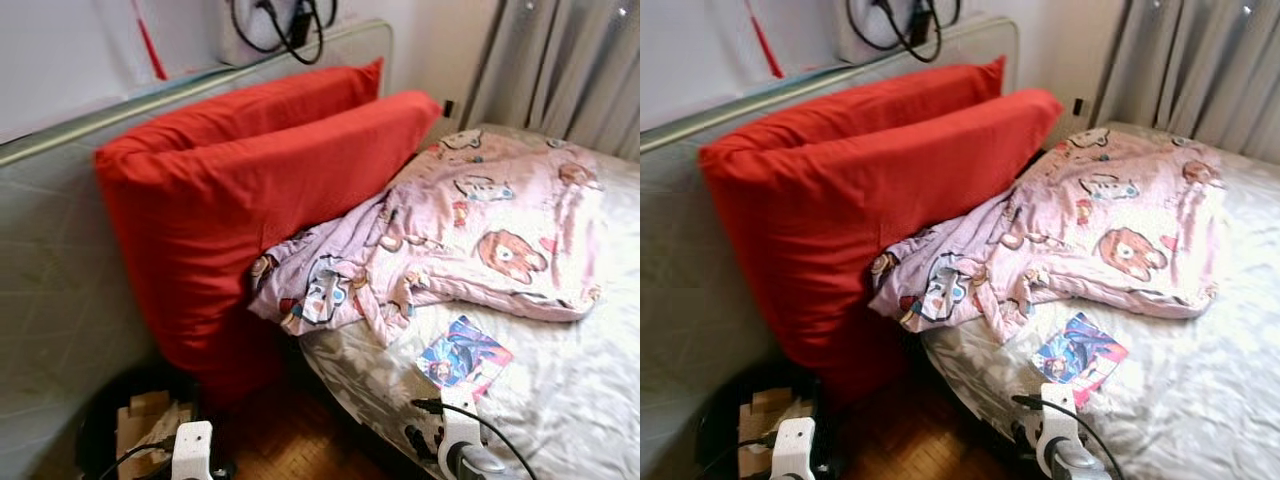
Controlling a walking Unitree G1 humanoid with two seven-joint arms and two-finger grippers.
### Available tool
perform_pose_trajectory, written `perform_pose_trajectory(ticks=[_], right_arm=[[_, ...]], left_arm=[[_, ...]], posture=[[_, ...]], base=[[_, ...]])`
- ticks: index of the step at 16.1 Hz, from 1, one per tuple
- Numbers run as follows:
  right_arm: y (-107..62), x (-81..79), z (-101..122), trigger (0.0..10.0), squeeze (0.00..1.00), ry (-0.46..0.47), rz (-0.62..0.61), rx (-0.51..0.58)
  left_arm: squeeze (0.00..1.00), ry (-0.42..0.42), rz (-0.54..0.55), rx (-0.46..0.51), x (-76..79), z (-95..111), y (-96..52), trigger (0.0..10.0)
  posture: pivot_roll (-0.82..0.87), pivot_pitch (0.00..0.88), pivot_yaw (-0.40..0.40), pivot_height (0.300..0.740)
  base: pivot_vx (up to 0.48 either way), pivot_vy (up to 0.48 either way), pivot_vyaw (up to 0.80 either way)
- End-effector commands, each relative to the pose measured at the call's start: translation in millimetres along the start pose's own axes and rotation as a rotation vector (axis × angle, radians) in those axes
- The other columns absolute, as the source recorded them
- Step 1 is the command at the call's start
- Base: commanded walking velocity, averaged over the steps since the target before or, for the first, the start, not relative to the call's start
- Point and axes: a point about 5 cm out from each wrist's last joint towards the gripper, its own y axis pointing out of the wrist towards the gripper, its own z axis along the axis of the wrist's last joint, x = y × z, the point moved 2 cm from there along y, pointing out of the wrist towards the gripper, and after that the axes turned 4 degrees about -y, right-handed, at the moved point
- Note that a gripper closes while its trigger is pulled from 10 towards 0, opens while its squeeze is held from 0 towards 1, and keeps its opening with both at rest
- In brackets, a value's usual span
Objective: Clean up the room
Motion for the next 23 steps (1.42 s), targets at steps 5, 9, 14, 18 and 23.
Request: perform_pose_trajectory(ticks=[5,9,14,18,23], right_arm=[[0.4,-1.9,2.1,10.0,0.0,0.0,0.005,0.002],[0.5,-3.1,1.7,10.0,0.0,0.002,0.009,0.0],[0.8,-4.1,3.1,10.0,0.0,0.003,0.008,0.005],[0.7,-5.2,1.0,10.0,0.0,0.001,0.013,-0.002],[0.3,-3.4,-0.4,10.0,0.0,-0.01,0.011,-0.003]], left_arm=[[0.0,0.005,0.013,-0.003,-4.9,-0.2,-0.5,10.0],[0.0,0.011,0.012,-0.002,-5.6,0.0,-0.6,10.0],[0.0,0.02,0.013,0.001,-7.8,1.6,-0.6,10.0],[0.0,0.027,0.016,-0.002,-8.9,0.2,-1.0,10.0],[0.0,0.02,0.011,-0.004,-6.9,-2.1,-1.2,10.0]], posture=[[-0.03,0.0,0.005,0.735],[-0.02,0.0,0.006,0.735],[-0.02,0.0,0.032,0.735],[-0.03,0.0,0.047,0.735],[-0.04,0.0,0.037,0.735]], base=[[0.0,0.0,0.0],[0.0,0.0,0.0],[0.0,0.0,0.0],[0.0,-0.196,0.0],[0.0,-0.272,0.0]])
